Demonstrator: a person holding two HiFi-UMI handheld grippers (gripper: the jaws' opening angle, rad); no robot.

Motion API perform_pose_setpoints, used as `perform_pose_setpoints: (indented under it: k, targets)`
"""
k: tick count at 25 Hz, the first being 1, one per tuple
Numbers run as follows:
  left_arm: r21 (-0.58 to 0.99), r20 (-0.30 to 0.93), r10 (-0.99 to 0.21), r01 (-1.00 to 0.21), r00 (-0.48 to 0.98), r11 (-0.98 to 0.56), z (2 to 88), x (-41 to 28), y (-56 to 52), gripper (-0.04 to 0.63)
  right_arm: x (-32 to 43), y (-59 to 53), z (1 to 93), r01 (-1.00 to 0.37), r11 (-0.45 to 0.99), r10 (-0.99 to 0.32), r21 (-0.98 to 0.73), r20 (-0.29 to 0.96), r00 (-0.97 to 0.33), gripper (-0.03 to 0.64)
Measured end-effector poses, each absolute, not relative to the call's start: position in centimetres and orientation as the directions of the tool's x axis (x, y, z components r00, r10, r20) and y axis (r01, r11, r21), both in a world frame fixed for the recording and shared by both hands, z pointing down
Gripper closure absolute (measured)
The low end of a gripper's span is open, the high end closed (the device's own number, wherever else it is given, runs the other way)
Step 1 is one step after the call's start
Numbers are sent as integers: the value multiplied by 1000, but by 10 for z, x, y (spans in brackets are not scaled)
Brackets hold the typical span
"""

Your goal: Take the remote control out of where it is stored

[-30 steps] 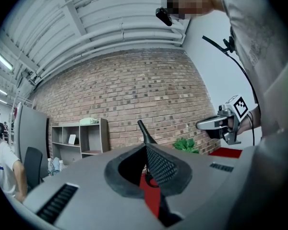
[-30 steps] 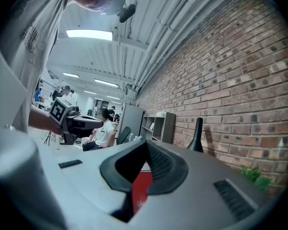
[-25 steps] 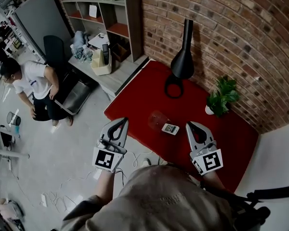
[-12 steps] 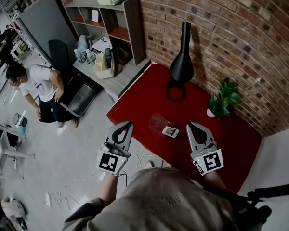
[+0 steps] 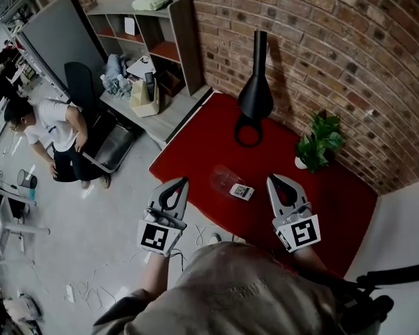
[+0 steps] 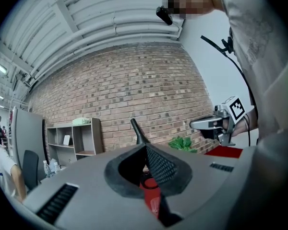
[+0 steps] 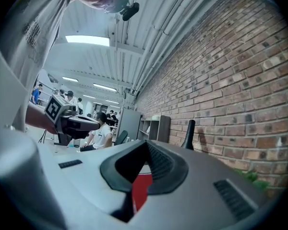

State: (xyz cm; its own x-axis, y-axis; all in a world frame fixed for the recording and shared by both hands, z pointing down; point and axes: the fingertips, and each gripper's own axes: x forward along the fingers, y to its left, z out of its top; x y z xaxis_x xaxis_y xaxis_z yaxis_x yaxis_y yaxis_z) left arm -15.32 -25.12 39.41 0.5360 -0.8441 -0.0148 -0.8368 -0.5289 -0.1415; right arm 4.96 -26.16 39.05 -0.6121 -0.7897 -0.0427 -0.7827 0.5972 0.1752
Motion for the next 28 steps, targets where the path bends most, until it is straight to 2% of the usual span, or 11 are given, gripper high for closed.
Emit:
perform_pose_setpoints:
  k: [10,23,26,28]
  targets:
    - [-125,-3,-839,-832,545,-540,402,-145,-256,591,77,-284,438,-837,518,-855,175,95,-510,604]
    - [-132,37,-836,-827,547,-547,412,-133,-248,591,69,-312,560,-806,584,-767,99,391,-508,598]
    - [-144,39,-829,-818,557,-557,413,-125,-247,591,65,-317,597,-790,607,-719,91,486,-497,526]
    - [-133,41,-827,-817,560,-560,416,-120,-246,591,64,-317,620,-782,620,-684,72,538,-493,514]
